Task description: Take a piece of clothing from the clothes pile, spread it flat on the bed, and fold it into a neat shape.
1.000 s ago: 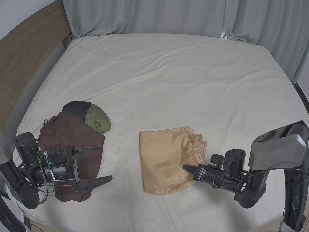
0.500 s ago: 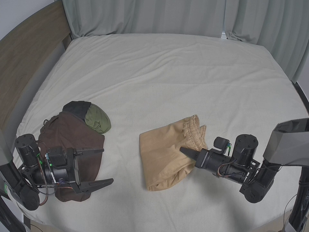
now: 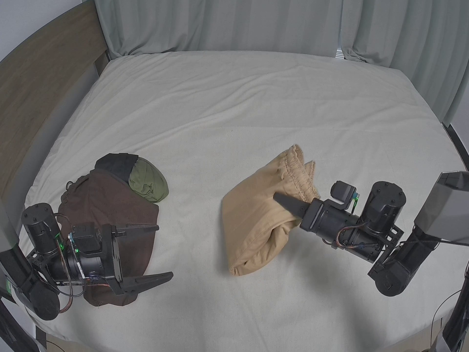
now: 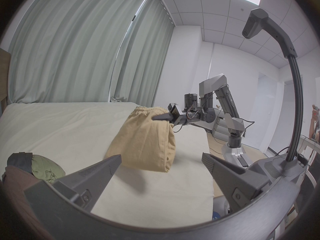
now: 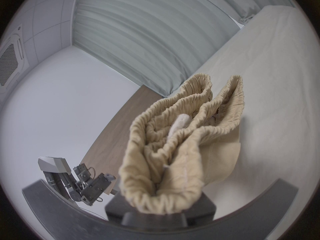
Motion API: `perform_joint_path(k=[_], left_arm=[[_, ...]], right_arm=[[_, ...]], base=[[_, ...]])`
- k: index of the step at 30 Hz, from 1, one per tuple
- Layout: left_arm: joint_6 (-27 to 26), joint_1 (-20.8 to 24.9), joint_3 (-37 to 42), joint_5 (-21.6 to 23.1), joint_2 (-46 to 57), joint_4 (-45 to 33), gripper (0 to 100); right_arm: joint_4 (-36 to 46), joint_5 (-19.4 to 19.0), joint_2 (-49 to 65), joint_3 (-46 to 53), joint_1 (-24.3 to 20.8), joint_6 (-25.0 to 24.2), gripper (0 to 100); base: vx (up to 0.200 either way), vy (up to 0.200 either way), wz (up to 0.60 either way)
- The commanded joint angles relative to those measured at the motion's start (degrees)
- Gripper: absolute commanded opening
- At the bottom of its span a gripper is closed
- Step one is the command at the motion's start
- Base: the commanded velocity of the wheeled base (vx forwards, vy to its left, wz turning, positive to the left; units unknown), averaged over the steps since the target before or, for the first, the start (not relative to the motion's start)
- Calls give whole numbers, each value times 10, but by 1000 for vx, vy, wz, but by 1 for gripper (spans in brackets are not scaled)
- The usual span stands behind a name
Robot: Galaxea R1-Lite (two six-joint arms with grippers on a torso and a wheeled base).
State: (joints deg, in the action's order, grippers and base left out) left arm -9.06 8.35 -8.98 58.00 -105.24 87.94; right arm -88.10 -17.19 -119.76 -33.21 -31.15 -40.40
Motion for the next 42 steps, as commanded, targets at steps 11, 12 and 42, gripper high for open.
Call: perform_joint_path(k=[11, 12, 42], left_arm=[[0, 0, 5, -1, -3, 0, 100], [0, 0, 5, -1, -3, 0, 100], [0, 1, 9, -1, -8, 0, 100]], right_arm=[[5, -2, 2, -92, 24, -2, 0], [5, -2, 2, -92, 24, -2, 0], [65, -47, -90, -276, 95, -25, 0]], base=[[0, 0, 0], [0, 0, 0], [0, 0, 0]])
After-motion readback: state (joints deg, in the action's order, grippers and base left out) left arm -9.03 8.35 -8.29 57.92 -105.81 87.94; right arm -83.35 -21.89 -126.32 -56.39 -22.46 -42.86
